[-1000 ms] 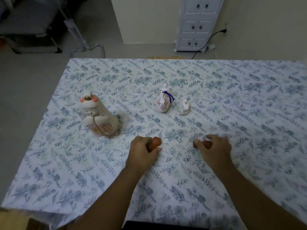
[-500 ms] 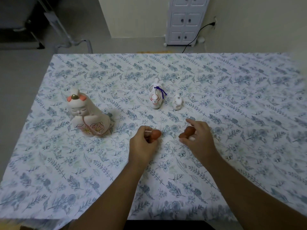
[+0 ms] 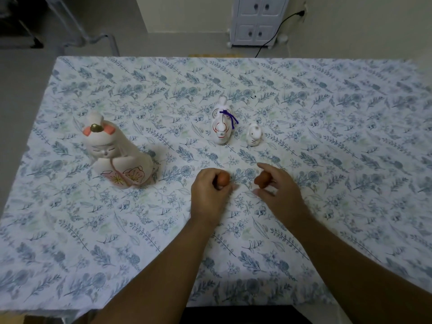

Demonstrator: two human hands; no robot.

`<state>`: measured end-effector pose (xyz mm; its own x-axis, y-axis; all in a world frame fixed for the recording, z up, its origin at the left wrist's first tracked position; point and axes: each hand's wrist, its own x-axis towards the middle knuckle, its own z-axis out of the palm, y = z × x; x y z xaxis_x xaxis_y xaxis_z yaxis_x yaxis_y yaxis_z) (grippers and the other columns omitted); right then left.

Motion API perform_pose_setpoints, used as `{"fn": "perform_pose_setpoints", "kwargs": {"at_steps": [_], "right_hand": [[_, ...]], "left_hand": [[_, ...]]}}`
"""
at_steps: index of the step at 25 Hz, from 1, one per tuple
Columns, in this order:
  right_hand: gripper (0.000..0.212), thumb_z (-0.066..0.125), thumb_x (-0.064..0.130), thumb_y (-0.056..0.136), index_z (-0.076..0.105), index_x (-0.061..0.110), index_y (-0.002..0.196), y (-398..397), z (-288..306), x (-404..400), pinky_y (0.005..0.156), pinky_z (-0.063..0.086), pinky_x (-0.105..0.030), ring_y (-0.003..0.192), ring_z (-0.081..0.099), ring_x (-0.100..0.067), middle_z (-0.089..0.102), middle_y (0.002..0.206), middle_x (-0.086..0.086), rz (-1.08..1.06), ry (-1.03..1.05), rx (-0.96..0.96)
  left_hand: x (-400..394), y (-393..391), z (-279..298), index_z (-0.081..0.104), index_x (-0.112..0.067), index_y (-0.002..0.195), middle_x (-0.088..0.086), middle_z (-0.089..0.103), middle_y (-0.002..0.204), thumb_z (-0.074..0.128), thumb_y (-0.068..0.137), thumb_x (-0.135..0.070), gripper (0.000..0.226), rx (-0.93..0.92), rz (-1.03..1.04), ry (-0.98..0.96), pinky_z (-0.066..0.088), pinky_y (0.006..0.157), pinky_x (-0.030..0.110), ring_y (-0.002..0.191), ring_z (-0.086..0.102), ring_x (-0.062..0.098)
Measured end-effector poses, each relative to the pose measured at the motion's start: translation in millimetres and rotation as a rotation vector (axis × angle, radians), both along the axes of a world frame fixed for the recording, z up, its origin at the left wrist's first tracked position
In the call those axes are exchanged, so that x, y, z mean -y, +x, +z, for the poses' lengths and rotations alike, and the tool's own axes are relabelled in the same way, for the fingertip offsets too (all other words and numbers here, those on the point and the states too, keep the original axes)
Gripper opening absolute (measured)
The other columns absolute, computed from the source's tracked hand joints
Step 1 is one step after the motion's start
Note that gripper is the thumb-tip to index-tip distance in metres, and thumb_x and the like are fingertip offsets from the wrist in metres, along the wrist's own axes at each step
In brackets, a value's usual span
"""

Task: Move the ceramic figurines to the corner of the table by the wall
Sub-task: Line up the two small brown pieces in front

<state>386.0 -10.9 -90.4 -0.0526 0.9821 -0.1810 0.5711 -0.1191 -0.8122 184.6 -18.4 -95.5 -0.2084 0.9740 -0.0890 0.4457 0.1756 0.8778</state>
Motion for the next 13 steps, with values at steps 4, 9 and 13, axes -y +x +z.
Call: {"fn": "perform_pose_setpoints", "kwargs": {"at_steps": [4,9,13], "right_hand": [[0.051,0.082,0.003,0.08,0.065,0.034,0.116,-3,1,-4,0.092,0.057,-0.025,0.109,0.068,-0.016,0.07,0.115,0.003,-0.028,-0.023,-0.016],[0.05,0.081,0.003,0.081,0.065,0.028,0.121,4,5,-7,0.088,0.058,-0.025,0.104,0.069,-0.018,0.071,0.114,-0.001,0.104,-0.078,0.055],[0.073,0.087,0.022,0.077,0.052,0.03,0.141,-2,14,3,0.095,0.039,-0.022,0.122,0.051,-0.01,0.055,0.128,0.01,0.073,-0.054,0.028]], "left_hand": [[5,0,3,0.072,-0.026,0.093,-0.017,0.066,0.092,0.091,0.07,-0.02,0.031,0.021,-0.01,-0.024,0.047,0.073,0.009,0.09,0.061,-0.003],[8,3,4,0.07,-0.025,0.095,-0.014,0.068,0.092,0.091,0.07,-0.016,0.033,0.056,0.021,-0.081,0.05,0.071,0.012,0.084,0.063,-0.003],[24,-4,15,0.064,-0.024,0.124,-0.009,0.066,0.12,0.091,0.067,-0.035,0.065,-0.016,0.027,-0.107,0.049,0.095,0.03,0.11,0.059,0.009]]}}
